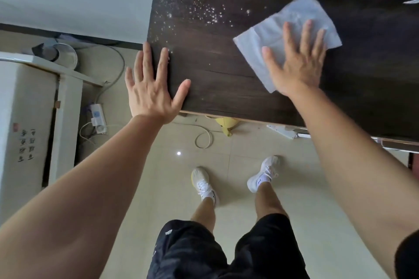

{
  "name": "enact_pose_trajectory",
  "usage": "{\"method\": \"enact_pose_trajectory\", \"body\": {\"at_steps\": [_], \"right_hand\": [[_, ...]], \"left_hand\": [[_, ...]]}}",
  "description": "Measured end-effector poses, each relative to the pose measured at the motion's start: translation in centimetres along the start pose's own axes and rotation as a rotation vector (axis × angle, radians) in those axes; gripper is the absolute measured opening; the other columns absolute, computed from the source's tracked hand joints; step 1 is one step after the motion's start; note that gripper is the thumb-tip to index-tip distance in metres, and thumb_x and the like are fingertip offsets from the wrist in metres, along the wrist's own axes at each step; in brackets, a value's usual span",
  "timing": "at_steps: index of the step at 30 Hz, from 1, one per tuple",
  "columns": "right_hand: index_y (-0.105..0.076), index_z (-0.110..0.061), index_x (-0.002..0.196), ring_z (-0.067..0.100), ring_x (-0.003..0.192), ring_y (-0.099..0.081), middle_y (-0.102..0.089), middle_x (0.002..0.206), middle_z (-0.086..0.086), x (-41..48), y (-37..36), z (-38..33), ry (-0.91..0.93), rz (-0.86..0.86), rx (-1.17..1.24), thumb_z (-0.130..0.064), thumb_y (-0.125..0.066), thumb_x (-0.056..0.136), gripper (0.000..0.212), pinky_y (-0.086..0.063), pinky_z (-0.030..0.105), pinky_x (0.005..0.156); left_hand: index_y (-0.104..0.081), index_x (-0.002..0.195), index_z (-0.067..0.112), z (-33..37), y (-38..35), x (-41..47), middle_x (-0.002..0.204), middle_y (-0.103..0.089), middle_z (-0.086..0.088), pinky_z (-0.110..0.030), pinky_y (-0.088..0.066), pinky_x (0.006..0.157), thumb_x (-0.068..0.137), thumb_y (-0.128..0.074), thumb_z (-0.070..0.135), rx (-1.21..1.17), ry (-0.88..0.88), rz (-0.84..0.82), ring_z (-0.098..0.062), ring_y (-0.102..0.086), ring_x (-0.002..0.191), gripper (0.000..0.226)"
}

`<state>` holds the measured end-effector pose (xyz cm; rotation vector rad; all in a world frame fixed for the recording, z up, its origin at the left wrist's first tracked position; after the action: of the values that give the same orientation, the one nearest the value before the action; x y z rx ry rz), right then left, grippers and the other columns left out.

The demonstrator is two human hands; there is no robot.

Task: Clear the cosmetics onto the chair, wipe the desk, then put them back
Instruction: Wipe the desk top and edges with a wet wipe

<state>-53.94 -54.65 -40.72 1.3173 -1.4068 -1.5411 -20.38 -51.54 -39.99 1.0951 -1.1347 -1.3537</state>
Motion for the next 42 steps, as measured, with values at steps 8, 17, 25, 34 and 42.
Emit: {"method": "enact_pose_trajectory", "body": {"at_steps": [8,17,25,34,42], "right_hand": [[-0.017,-0.031,0.161,0.050,0.151,0.001,-0.006,0.168,0.018,-8.8,-2.4,-5.5,0.098,0.093,0.038,-0.074,-0.025,0.096,0.079,-0.006,0.060,0.122],[-0.005,-0.039,0.160,0.043,0.153,0.011,0.006,0.169,0.012,-2.7,-2.1,-13.8,0.372,-0.002,-0.031,-0.081,-0.016,0.091,0.082,0.001,0.055,0.124],[0.001,-0.042,0.158,0.042,0.152,0.012,0.009,0.169,0.011,3.0,0.4,2.0,-0.046,0.026,0.012,-0.087,-0.006,0.085,0.087,0.003,0.058,0.123],[-0.001,-0.035,0.160,0.048,0.151,0.012,0.008,0.168,0.016,5.3,1.5,-1.2,0.050,0.035,0.010,-0.081,-0.013,0.089,0.086,0.004,0.060,0.122],[-0.004,-0.032,0.161,0.045,0.152,0.011,0.006,0.169,0.013,5.1,0.4,-16.7,0.553,-0.022,-0.053,-0.075,-0.018,0.094,0.081,0.004,0.054,0.124]], "left_hand": [[-0.024,0.155,0.020,-0.1,0.0,0.0,0.163,-0.016,-0.017,-0.056,-0.027,0.113,0.092,-0.021,0.075,-0.020,-0.027,0.004,-0.037,-0.024,0.146,0.083],[-0.023,0.155,0.021,-0.3,-0.1,0.1,0.163,-0.018,-0.015,-0.055,-0.030,0.113,0.093,-0.023,0.075,-0.018,-0.020,0.017,-0.035,-0.025,0.147,0.083],[-0.014,0.157,0.025,-0.3,0.6,0.3,0.166,-0.011,-0.009,-0.053,-0.016,0.120,0.086,-0.021,0.086,-0.120,0.078,-0.012,-0.027,-0.012,0.151,0.094],[-0.018,0.156,0.024,0.9,0.5,1.8,0.166,-0.011,-0.008,-0.050,-0.017,0.120,0.082,-0.018,0.090,-0.109,0.254,0.008,-0.024,-0.014,0.151,0.100],[-0.018,0.156,0.023,0.8,0.3,1.8,0.165,-0.012,-0.008,-0.047,-0.020,0.119,0.085,-0.022,0.085,-0.061,0.242,0.019,-0.026,-0.018,0.149,0.094]]}}
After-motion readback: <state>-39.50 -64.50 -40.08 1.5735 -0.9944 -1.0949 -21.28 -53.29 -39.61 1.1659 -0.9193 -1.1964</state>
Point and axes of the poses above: each hand's wrist, its own x-axis towards the middle knuckle, its own y-axis out of the back of the hand, z = x × y, the point moved 6 cm from there along x, towards the middle knuckle
